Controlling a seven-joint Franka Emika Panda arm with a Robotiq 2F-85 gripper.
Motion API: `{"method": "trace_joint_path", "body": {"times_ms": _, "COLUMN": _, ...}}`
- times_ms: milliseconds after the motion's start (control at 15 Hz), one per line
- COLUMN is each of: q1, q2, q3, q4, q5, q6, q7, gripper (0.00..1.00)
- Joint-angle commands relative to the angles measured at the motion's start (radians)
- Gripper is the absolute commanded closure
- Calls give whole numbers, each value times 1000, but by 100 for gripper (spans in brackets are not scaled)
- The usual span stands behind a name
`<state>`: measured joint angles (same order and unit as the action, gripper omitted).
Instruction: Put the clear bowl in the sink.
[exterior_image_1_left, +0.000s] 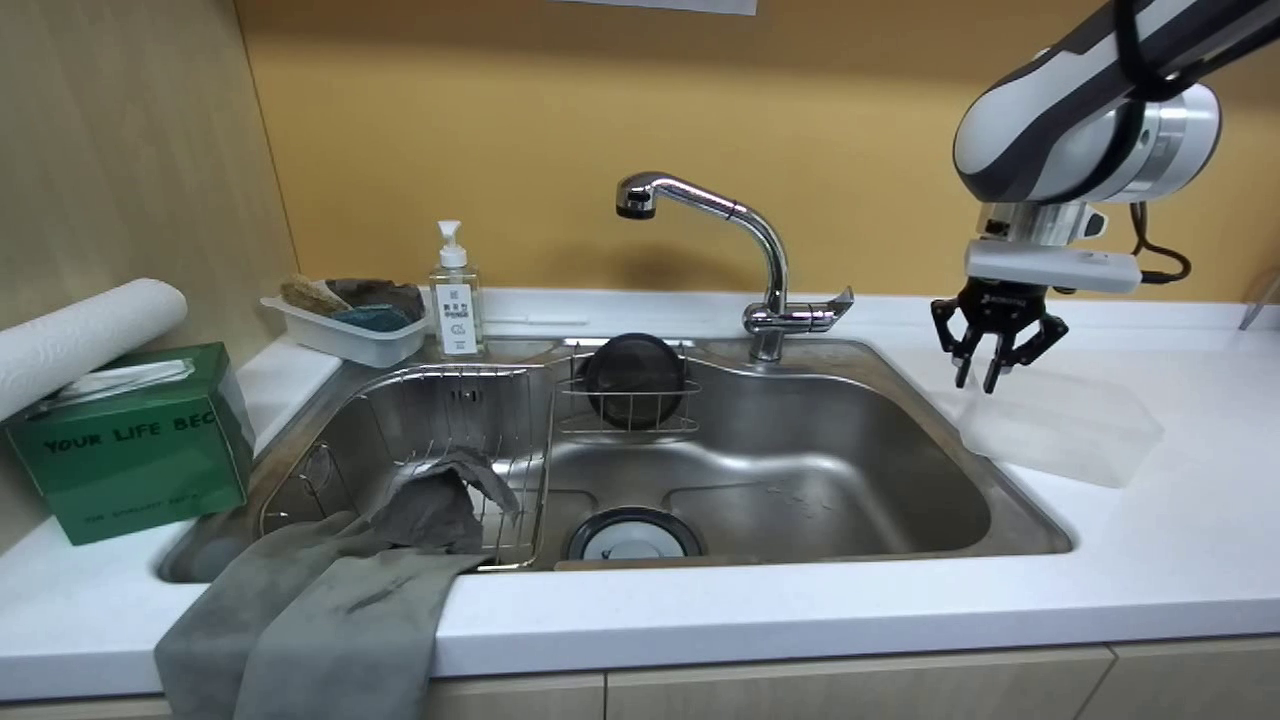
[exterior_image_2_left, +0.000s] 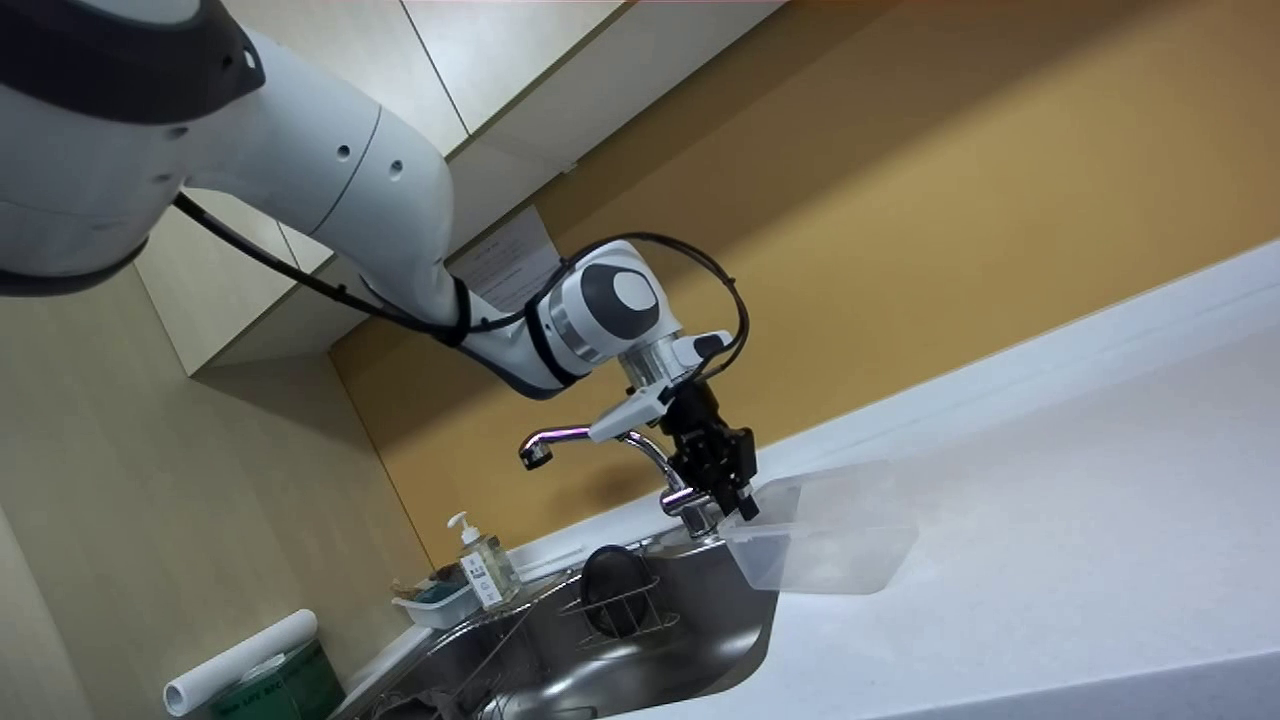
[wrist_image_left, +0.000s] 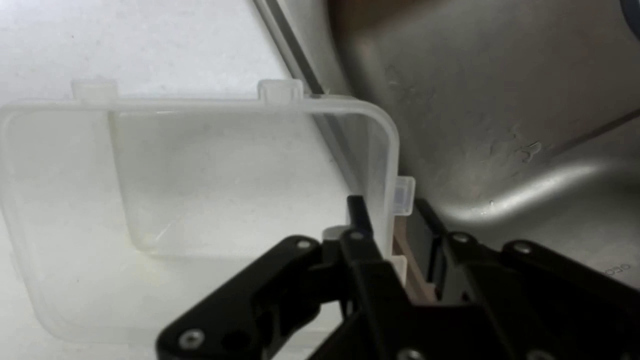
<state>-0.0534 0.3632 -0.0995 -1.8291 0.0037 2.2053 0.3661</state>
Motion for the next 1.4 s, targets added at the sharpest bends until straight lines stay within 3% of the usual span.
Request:
{"method": "trace_joint_path", "body": {"times_ms": 0, "q1": 1, "q2": 10, "q3": -5, "q4": 25, "q5": 13, "q6": -5, "q7": -14, "gripper": 99}}
{"method": "trace_joint_path", "body": {"times_ms": 400, "q1": 15, "q2": -25, "q3": -7, "q4": 0, "q5": -17, "q6": 18, "q7": -28, "gripper": 96}}
{"method": "trace_joint_path", "body": {"times_ms": 733, "q1": 76, "q2": -109, "q3": -11, "q4": -46, "q5": -170, "q6": 32, "q7": -3, "gripper": 96}}
{"method": "trace_joint_path", "body": {"times_ms": 1067, "q1": 149, "q2": -167, "q3": 46, "q4": -93, "q5": -296, "q6": 11, "q7": -35, "gripper": 96}}
{"method": "trace_joint_path", "body": {"times_ms": 1333, "q1": 189, "q2": -158, "q3": 117, "q4": -109, "q5": -296, "q6": -1, "q7": -116, "gripper": 96}}
